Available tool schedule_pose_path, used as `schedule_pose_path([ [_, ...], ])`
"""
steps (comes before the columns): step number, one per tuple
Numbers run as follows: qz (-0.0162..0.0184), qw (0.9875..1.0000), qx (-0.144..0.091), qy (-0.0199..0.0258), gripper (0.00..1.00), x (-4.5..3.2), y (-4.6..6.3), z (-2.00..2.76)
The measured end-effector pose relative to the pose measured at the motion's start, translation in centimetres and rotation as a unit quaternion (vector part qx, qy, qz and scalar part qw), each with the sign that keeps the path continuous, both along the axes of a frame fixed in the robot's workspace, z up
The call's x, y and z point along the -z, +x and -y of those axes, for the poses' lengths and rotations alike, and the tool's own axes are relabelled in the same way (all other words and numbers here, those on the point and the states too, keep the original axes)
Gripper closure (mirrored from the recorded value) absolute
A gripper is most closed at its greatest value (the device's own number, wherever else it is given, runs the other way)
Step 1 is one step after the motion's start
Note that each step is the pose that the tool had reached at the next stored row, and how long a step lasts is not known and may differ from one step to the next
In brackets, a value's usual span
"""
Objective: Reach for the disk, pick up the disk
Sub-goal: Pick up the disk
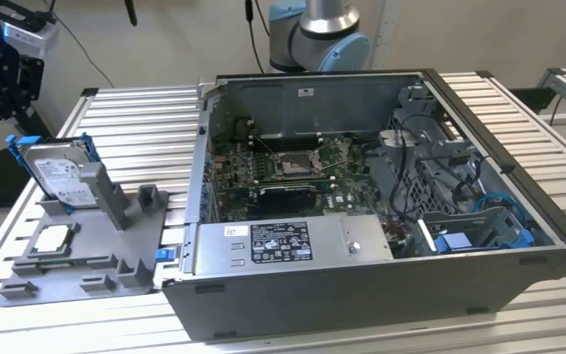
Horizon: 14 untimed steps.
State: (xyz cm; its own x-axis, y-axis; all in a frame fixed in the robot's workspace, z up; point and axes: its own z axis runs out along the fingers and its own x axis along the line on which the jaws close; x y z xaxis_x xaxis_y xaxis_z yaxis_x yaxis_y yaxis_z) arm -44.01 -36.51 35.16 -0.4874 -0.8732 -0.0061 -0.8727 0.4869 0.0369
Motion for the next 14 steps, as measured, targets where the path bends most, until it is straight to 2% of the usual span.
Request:
schedule_pose_path([
  [5,0.0,0.9995,-0.032,0.0,1.0,0.02,-0.18,0.0],
  [10,0.0,0.998,-0.064,0.0,1.0,0.02,-0.26,0.0],
  [14,0.0,0.9977,-0.068,0.0,1.0,0.02,-0.26,0.0],
])
